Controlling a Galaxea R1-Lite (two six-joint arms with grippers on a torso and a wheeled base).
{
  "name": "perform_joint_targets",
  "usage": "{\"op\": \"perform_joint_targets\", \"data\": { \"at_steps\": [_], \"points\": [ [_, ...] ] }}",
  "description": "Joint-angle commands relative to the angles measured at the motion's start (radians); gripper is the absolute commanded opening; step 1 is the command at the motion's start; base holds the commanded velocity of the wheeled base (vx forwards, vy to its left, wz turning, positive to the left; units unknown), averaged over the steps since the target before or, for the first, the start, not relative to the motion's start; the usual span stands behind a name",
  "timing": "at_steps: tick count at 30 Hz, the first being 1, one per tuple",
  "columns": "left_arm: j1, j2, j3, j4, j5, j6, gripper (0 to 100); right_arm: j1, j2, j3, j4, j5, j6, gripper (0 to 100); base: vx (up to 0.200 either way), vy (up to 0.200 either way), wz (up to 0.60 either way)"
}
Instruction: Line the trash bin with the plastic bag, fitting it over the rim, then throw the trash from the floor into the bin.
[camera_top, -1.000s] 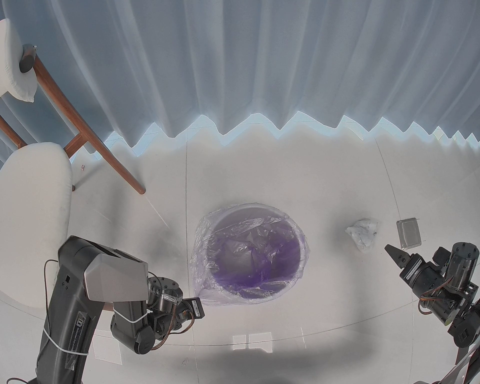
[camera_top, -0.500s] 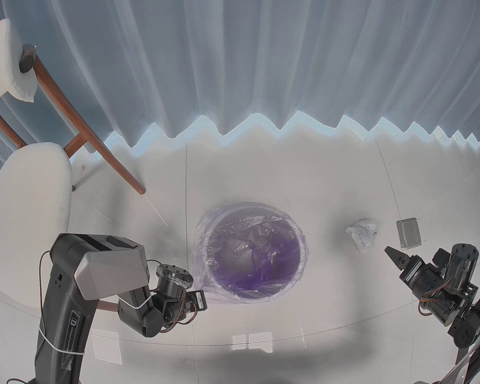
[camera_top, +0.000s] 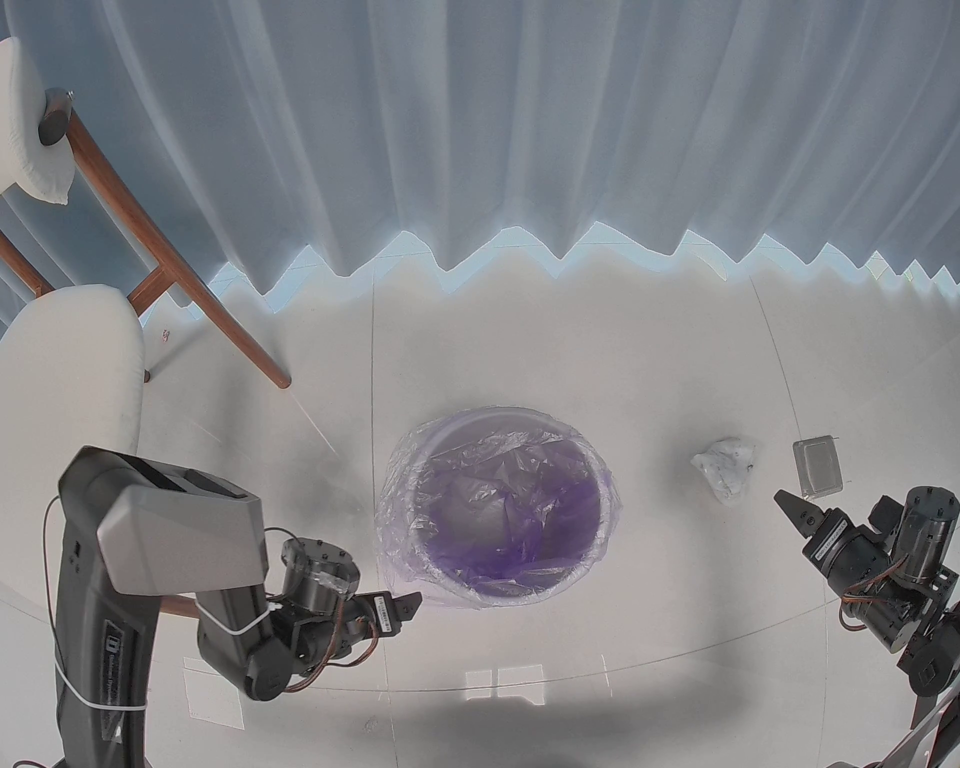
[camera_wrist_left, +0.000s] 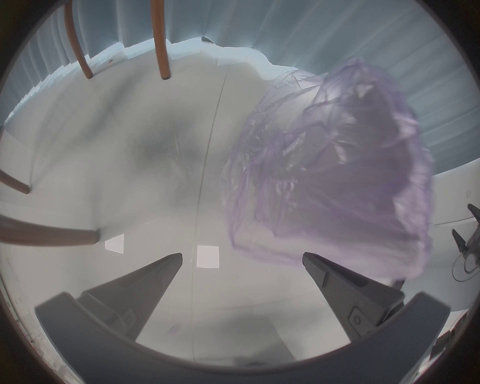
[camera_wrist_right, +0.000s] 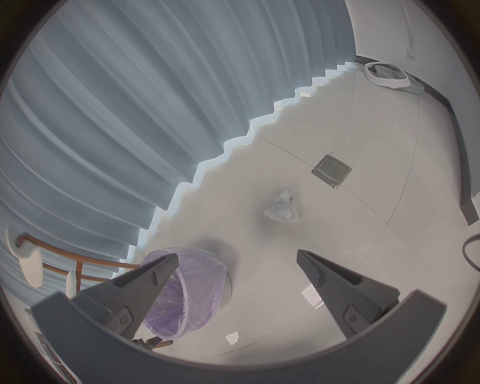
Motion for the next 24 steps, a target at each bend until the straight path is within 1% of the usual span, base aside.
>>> {"op": "perform_joint_targets", "data": {
  "at_steps": [1, 2, 4, 6, 8, 10, 13, 16, 17, 18, 19, 21, 22, 23, 24],
  "points": [
    [0.022, -0.344, 0.379, -0.108, -0.039, -0.002, 100, -0.008, 0.014, 0.017, 0.006, 0.005, 0.009, 100, 0.0, 0.0, 0.0],
    [0.022, -0.367, 0.413, -0.122, -0.047, -0.002, 100, -0.008, 0.023, 0.017, 0.006, 0.005, 0.011, 100, 0.0, 0.0, 0.0],
    [0.015, -0.473, 0.525, -0.191, -0.062, -0.002, 100, -0.003, 0.054, 0.017, 0.006, 0.008, 0.018, 100, 0.0, 0.0, 0.0],
    [0.011, -0.541, 0.577, -0.24, -0.061, -0.002, 100, 0.0, 0.083, 0.017, 0.006, 0.025, 0.02, 100, 0.0, 0.0, 0.0],
    [0.021, -0.623, 0.577, -0.259, -0.042, -0.009, 100, 0.0, 0.142, 0.003, -0.002, 0.082, 0.009, 100, 0.0, 0.0, 0.0],
    [0.025, -0.694, 0.568, -0.263, -0.016, -0.014, 100, -0.006, 0.197, -0.035, -0.002, 0.12, -0.006, 100, 0.0, 0.0, 0.0],
    [0.018, -0.804, 0.553, -0.274, 0.007, -0.037, 100, -0.008, 0.307, -0.124, 0.0, 0.143, -0.061, 100, 0.0, 0.0, 0.0],
    [0.016, -0.883, 0.551, -0.274, 0.007, -0.029, 100, -0.008, 0.398, -0.198, -0.003, 0.157, -0.118, 100, 0.0, 0.0, 0.0],
    [0.033, -0.935, 0.55, -0.274, 0.007, -0.012, 100, -0.006, 0.458, -0.267, 0.0, 0.185, -0.161, 100, 0.0, 0.0, 0.0],
    [0.045, -0.953, 0.551, -0.273, 0.008, -0.002, 100, -0.005, 0.485, -0.303, 0.003, 0.197, -0.176, 100, 0.0, 0.0, 0.0],
    [0.08, -0.975, 0.556, -0.269, 0.008, 0.004, 100, -0.002, 0.522, -0.348, 0.006, 0.206, -0.186, 100, 0.0, 0.0, 0.0],
    [0.183, -1.007, 0.56, -0.259, -0.004, 0.004, 100, 0.008, 0.591, -0.429, 0.012, 0.208, -0.192, 100, 0.0, 0.0, 0.0],
    [0.212, -1.012, 0.56, -0.256, -0.007, 0.004, 100, 0.011, 0.611, -0.452, 0.015, 0.208, -0.192, 100, 0.0, 0.0, 0.0],
    [0.212, -1.012, 0.56, -0.256, -0.007, 0.004, 100, 0.011, 0.611, -0.452, 0.015, 0.208, -0.192, 100, 0.0, 0.0, 0.0],
    [0.311, -1.019, 0.554, -0.254, -0.013, 0.004, 100, 0.021, 0.678, -0.53, 0.034, 0.208, -0.193, 100, 0.0, 0.0, 0.0]
  ]
}}
